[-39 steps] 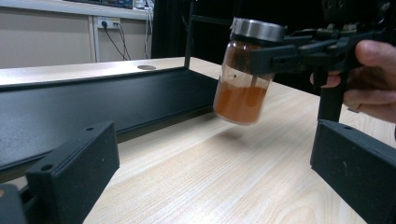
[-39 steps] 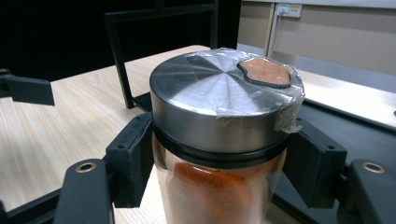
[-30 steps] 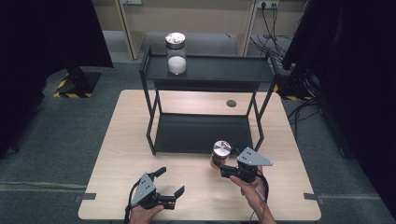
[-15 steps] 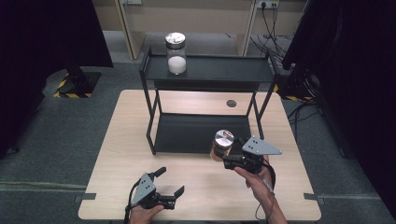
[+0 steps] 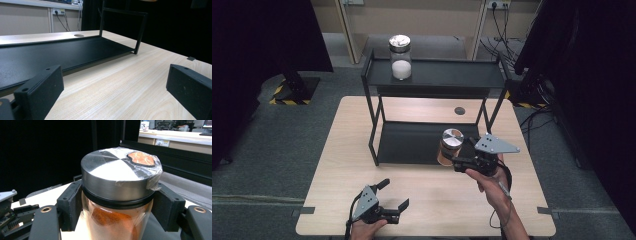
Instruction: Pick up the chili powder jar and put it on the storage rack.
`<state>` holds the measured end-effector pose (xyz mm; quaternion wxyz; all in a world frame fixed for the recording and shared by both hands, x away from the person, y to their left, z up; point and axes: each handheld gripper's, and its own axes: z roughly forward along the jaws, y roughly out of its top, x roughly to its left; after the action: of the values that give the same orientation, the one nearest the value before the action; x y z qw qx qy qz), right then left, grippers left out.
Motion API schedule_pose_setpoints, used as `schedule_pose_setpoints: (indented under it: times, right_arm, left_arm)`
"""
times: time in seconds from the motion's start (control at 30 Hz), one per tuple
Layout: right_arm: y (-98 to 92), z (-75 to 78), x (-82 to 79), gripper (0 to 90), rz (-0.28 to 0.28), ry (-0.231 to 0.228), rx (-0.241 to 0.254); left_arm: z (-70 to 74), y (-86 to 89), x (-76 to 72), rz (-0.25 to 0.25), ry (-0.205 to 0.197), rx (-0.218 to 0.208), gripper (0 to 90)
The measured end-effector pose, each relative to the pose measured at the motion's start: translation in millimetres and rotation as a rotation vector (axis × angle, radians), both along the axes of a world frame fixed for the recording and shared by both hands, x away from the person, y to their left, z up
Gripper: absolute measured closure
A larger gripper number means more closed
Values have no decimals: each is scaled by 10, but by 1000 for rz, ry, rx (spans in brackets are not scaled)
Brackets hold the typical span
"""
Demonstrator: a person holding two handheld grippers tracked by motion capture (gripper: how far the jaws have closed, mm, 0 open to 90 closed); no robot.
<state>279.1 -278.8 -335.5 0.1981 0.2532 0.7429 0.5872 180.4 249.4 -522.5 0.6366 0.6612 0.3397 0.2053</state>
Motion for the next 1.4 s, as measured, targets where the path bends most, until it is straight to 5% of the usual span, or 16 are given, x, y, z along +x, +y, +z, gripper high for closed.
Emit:
schedule_pose_setpoints:
  times: [1.4]
  right_arm:
    - [211, 1216, 411, 321, 13, -32, -2]
  left_arm:
    - [1, 5, 3, -2, 4, -1, 6]
